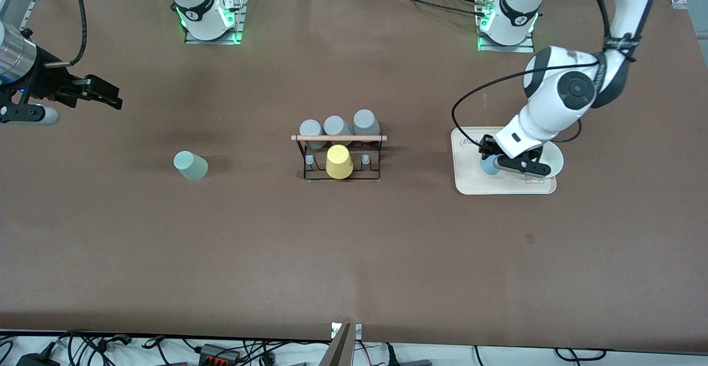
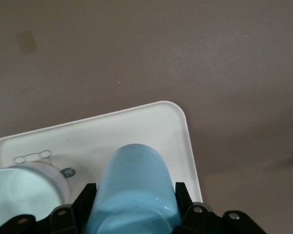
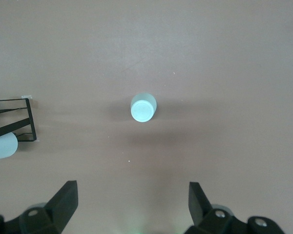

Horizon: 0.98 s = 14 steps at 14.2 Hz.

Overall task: Hang scattered cups on rack with three cups
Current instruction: 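Carry the light blue cup with the left gripper to the rack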

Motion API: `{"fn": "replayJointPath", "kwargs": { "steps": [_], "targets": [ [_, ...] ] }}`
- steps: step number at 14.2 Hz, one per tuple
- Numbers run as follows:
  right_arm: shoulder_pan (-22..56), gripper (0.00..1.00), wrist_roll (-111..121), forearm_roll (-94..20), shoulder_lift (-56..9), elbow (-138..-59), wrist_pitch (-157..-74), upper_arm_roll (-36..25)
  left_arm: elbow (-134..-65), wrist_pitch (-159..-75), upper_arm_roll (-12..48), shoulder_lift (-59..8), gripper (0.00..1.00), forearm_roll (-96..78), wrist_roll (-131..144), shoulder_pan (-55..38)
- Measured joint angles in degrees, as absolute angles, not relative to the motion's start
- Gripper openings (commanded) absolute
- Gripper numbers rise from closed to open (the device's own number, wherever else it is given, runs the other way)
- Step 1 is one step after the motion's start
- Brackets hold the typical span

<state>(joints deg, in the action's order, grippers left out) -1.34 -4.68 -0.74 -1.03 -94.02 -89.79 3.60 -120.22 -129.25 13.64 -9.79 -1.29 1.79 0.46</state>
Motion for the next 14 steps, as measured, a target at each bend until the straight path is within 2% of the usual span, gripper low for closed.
{"fn": "replayJointPath", "kwargs": {
  "steps": [3, 5, 9, 14],
  "targets": [
    [-1.3, 1.00, -4.7, -0.7, -1.0, -94.0, -89.8, 3.6, -105.8, -113.7, 13.9, -9.2, 0.29, -1.3, 1.8, 0.2],
    [-1.3, 1.00, -4.7, -0.7, -1.0, -94.0, -89.8, 3.6, -97.5, -107.0, 14.6, -9.1, 0.29, -1.3, 3.8, -0.5],
    [-1.4, 1.00, -4.7, -0.7, -1.0, -94.0, -89.7, 3.6, -89.4, -105.1, 15.4, -11.6, 0.29, -1.3, 19.9, -6.3],
    [-1.4, 1.00, -4.7, -0.7, -1.0, -94.0, -89.7, 3.6, -78.5, -105.7, 15.6, -24.1, 0.29, -1.3, 40.1, -17.5]
  ]
}}
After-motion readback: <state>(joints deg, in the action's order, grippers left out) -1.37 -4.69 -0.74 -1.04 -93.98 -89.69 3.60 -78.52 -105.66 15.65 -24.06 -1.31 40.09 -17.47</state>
